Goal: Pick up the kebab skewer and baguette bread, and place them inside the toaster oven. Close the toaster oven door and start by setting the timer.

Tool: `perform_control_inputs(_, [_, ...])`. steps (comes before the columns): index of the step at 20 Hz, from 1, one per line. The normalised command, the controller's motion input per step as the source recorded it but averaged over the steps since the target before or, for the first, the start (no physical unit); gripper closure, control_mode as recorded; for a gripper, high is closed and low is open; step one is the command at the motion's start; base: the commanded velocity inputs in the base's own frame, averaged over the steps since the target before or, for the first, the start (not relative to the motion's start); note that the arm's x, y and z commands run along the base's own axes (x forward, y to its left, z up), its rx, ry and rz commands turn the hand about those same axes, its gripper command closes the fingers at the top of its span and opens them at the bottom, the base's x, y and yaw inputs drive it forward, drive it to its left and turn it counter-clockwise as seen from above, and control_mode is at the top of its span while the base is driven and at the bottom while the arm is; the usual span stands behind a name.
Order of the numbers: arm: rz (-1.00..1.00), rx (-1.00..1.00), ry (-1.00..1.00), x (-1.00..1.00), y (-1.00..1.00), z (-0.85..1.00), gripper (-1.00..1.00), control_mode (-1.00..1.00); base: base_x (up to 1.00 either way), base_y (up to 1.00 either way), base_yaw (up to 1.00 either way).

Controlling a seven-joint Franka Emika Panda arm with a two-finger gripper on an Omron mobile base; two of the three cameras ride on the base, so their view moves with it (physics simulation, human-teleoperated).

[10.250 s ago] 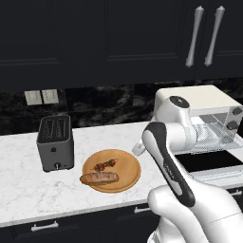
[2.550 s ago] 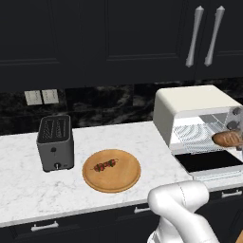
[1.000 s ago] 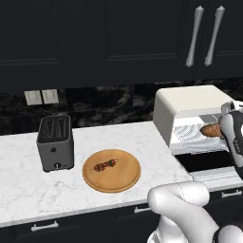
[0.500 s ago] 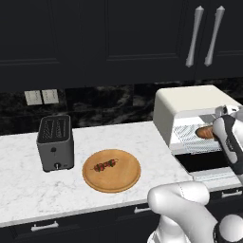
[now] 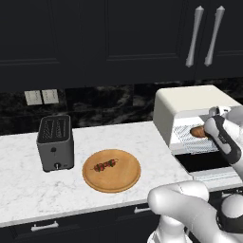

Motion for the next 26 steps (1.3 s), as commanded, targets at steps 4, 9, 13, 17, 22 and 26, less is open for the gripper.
perform_control_inputs(4, [0.02, 0.0, 0.0, 0.34, -0.05, -0.18, 1.0, -1.0, 0.0, 0.0, 0.0])
perform_control_inputs(9, [0.02, 0.0, 0.0, 0.33, -0.05, -0.09, 1.0, -1.0, 0.0, 0.0, 0.0])
perform_control_inputs(13, [0.01, 0.0, 0.0, 0.28, -0.06, -0.08, 1.0, -1.0, 0.0, 0.0, 0.0])
perform_control_inputs(17, [0.02, 0.0, 0.0, 0.19, -0.09, -0.17, 1.0, -1.0, 0.0, 0.0, 0.0])
perform_control_inputs(22, [0.01, 0.0, 0.04, 0.1, -0.05, -0.09, 1.0, -1.0, 0.0, 0.0, 0.0])
perform_control_inputs(26, [0.0, 0.0, 0.07, 0.04, 0.0, 0.0, -1.0, -1.0, 0.0, 0.0, 0.0])
